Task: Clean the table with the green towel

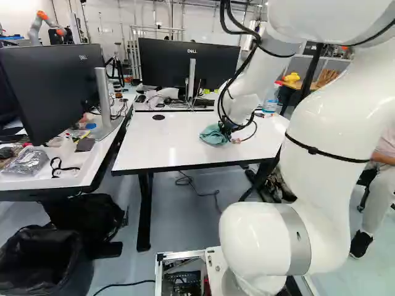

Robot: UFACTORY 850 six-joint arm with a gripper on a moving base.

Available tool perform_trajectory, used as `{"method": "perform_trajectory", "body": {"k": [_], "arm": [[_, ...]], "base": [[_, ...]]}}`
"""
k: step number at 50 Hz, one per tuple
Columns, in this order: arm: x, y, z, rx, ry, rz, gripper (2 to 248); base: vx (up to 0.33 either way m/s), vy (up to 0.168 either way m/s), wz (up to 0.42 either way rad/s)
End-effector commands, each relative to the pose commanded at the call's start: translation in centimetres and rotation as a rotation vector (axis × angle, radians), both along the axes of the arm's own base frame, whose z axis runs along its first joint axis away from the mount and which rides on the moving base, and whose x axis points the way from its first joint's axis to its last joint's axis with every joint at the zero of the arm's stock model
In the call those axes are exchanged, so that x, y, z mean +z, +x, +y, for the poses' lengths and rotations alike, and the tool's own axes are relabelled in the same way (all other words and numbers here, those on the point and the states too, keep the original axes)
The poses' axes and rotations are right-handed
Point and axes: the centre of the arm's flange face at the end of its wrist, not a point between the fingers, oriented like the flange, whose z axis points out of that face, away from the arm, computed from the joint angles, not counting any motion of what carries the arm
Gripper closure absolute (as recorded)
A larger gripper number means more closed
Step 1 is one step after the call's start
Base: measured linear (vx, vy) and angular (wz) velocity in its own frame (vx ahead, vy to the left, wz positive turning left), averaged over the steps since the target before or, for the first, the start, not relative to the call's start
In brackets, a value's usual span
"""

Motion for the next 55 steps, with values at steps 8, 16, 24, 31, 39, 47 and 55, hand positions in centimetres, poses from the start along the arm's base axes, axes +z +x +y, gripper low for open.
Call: {"method": "perform_trajectory", "body": {"k": [8,16,24,31,39,47,55], "arm": [[0.0,1.6,0.0,0.005,-0.001,-0.005,212],[-0.1,3.0,0.6,0.02,-0.001,-0.01,212],[-0.1,3.7,1.6,0.043,-0.002,-0.012,212],[-0.1,3.9,2.8,0.065,-0.001,-0.013,212],[-0.1,3.6,4.1,0.091,-0.001,-0.011,212],[-0.1,2.9,5.3,0.114,-0.001,-0.008,212],[0.0,1.8,6.4,0.134,0.0,-0.004,212]], "base": [[0.0,0.0,0.0],[0.0,0.0,0.0],[0.0,0.0,0.0],[0.0,0.0,0.0],[0.0,0.0,0.0],[0.0,0.0,0.0],[0.0,0.0,0.0]]}}
